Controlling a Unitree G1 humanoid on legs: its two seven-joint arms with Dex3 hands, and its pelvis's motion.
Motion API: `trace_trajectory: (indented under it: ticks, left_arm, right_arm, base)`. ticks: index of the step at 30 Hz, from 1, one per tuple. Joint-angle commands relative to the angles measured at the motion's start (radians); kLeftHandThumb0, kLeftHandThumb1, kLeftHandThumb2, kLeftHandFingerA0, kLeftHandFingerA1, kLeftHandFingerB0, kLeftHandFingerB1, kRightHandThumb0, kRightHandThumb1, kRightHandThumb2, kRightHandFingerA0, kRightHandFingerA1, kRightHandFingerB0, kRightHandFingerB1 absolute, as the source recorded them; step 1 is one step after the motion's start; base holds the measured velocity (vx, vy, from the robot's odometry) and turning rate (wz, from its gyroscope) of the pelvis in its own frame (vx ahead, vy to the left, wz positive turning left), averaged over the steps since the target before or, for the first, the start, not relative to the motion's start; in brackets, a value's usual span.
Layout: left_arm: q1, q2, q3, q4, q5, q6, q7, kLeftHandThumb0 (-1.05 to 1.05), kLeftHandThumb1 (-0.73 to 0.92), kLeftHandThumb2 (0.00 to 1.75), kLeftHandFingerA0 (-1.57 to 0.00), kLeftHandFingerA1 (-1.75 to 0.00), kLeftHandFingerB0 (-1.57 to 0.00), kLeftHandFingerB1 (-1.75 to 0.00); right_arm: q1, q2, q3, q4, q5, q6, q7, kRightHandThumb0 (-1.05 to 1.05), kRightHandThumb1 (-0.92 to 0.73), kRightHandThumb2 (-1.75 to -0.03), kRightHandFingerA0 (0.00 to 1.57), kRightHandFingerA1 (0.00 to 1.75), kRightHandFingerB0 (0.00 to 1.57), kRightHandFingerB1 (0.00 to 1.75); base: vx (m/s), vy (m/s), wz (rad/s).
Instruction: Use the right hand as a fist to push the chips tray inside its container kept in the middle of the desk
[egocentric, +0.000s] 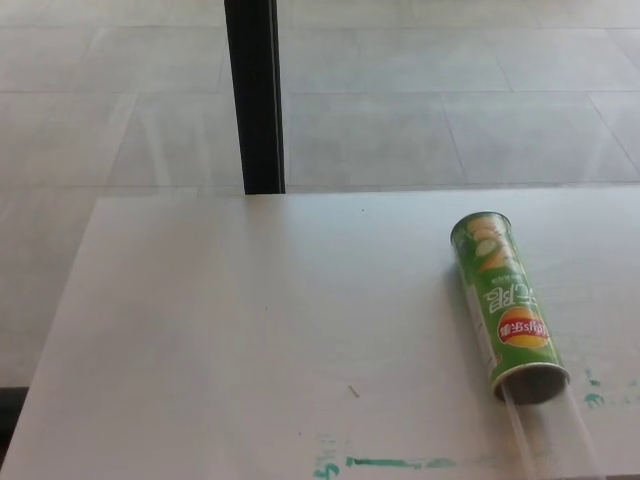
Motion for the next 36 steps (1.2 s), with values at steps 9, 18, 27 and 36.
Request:
trace_trajectory:
  ticks: [9,18,27,36]
  left_arm:
    - [-0.008,0.022,0.032,0.033,-0.048,-0.02,-0.036,-0.73,0.89,0.66,-0.58,-0.77,-0.43,-0.5]
    - [-0.002,0.025,0.021,0.031,-0.048,-0.011,-0.037,-0.72,0.91,0.67,-0.58,-0.75,-0.47,-0.51]
    - [0.0,0.026,-0.002,0.031,-0.022,-0.03,-0.025,-0.72,0.92,0.67,-0.59,-0.78,-0.43,-0.48]
    - [-0.005,0.023,0.013,0.032,-0.04,-0.02,-0.029,-0.71,0.9,0.67,-0.58,-0.8,-0.45,-0.51]
  right_arm:
    - [-0.04,-0.023,-0.213,0.004,0.181,-0.113,-0.041,-0.39,-0.56,-0.95,0.79,0.86,0.58,0.67]
    - [-0.121,-0.052,-0.431,-0.161,0.336,-0.033,-0.034,-0.38,-0.71,-0.61,0.71,0.82,0.55,0.49]
    - [-0.106,0.051,-0.462,-0.618,0.404,-0.071,0.007,-0.4,-0.72,-0.61,0.64,0.57,0.46,0.45]
    - [0.04,0.145,-0.304,-1.293,0.501,0.043,0.079,-0.61,-0.73,-0.62,0.69,0.55,0.53,0.41]
  base:
    - [0.0,0.0,0.0]
    - [0.0,0.0,0.0]
    - [0.0,0.0,0.0]
    - [0.0,0.0,0.0]
